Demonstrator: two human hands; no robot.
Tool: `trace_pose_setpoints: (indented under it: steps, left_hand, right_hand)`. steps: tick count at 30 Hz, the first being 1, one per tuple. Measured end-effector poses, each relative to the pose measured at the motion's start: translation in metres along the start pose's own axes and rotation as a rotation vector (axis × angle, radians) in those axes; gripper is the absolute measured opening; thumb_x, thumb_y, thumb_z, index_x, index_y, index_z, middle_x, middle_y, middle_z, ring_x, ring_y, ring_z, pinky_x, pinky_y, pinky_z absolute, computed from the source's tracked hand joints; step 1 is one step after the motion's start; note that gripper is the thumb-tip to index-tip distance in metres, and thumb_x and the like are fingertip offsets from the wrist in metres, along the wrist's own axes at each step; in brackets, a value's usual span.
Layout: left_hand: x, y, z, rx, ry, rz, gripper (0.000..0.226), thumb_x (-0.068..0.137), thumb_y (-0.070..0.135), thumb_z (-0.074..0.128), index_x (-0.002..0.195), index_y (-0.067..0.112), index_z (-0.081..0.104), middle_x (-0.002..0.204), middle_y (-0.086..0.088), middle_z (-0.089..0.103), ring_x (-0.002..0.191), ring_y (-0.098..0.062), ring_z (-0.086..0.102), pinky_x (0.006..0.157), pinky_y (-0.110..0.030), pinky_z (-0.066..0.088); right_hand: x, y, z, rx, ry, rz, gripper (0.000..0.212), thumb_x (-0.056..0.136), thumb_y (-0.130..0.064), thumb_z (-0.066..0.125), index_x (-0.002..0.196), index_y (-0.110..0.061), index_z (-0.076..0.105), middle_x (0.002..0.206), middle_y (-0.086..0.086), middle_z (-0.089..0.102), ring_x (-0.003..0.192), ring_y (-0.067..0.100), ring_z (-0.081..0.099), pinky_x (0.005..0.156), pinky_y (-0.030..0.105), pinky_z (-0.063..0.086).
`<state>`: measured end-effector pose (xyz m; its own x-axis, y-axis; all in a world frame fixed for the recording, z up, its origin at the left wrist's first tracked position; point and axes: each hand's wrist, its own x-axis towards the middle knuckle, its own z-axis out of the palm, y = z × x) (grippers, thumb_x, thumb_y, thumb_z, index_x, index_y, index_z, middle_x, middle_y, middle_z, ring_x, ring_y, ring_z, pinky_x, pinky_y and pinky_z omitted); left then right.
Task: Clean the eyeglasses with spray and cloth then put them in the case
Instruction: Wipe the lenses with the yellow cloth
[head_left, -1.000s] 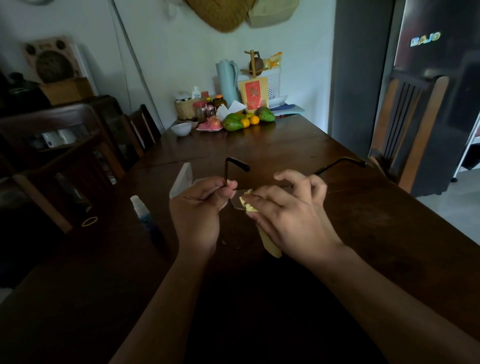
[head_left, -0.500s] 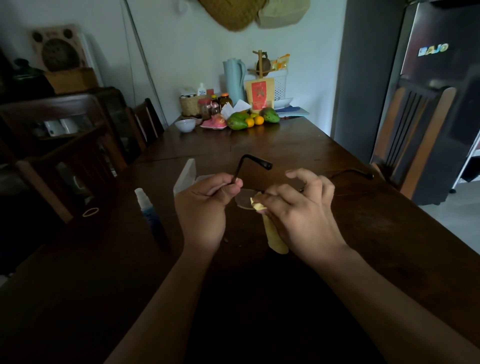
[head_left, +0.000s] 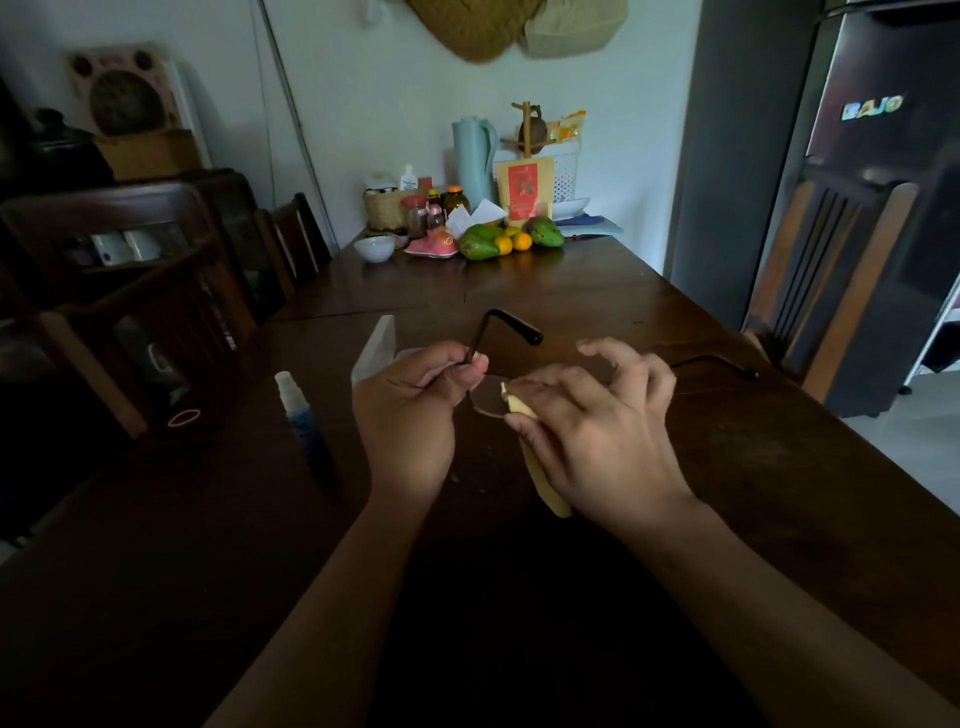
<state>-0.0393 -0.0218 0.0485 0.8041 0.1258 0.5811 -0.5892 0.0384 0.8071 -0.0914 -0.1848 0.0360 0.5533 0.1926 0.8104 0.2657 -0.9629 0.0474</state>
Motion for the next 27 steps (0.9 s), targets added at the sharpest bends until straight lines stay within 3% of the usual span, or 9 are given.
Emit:
trace_pose_setpoints:
  steps: [4,8,12,16,22,27]
  left_hand:
    - [-0.001,0.001,0.003,-0.053,0.009,-0.044,0.025,0.081,0.003,0.075,0.079,0.027,0.079,0.082,-0.009,0.076,0.081,-0.024,0.072,0.082,-0.053,0.056]
    - [-0.002,0.002,0.007,-0.073,0.039,-0.081,0.02,0.078,0.002,0.076,0.079,0.022,0.079,0.089,-0.019,0.075,0.084,-0.027,0.073,0.082,-0.055,0.056]
    - [-0.002,0.0,0.004,-0.045,0.024,-0.041,0.023,0.08,0.005,0.076,0.081,0.027,0.079,0.084,-0.007,0.077,0.086,-0.029,0.074,0.083,-0.057,0.057]
    - [-0.002,-0.003,0.004,-0.035,0.028,-0.026,0.025,0.08,0.004,0.076,0.081,0.029,0.079,0.085,-0.006,0.077,0.089,-0.033,0.074,0.085,-0.058,0.056]
    - [0.0,-0.001,0.005,-0.029,0.049,-0.026,0.019,0.079,0.0,0.075,0.082,0.018,0.077,0.08,-0.004,0.077,0.079,-0.019,0.073,0.074,-0.034,0.059]
    - [-0.001,0.001,0.005,-0.033,0.052,-0.024,0.019,0.08,0.0,0.074,0.082,0.018,0.077,0.08,-0.004,0.077,0.077,-0.017,0.071,0.074,-0.034,0.058]
  right_hand:
    - [0.0,-0.004,0.004,0.07,-0.016,0.027,0.03,0.094,-0.036,0.061,0.119,-0.023,0.07,0.123,-0.004,0.066,0.124,0.03,0.033,0.093,0.047,0.031]
    - [0.0,-0.008,0.005,0.16,-0.006,0.02,0.032,0.092,-0.026,0.067,0.124,-0.028,0.068,0.125,-0.004,0.064,0.122,0.03,0.032,0.091,0.051,0.037]
    - [0.001,-0.005,0.002,0.059,-0.031,0.057,0.028,0.091,-0.034,0.067,0.118,-0.027,0.071,0.118,-0.004,0.064,0.12,0.029,0.033,0.09,0.045,0.025]
    - [0.001,-0.003,0.001,0.035,-0.037,0.052,0.026,0.089,-0.029,0.068,0.114,-0.024,0.073,0.118,-0.003,0.066,0.122,0.03,0.033,0.089,0.044,0.024]
    - [0.003,-0.012,0.001,0.081,-0.037,-0.009,0.045,0.083,-0.016,0.072,0.126,-0.026,0.066,0.123,-0.008,0.066,0.123,0.028,0.033,0.088,0.042,0.024]
    - [0.0,-0.005,-0.006,0.075,-0.034,-0.031,0.031,0.091,-0.03,0.059,0.121,-0.027,0.069,0.121,-0.011,0.068,0.128,0.026,0.038,0.09,0.046,0.028]
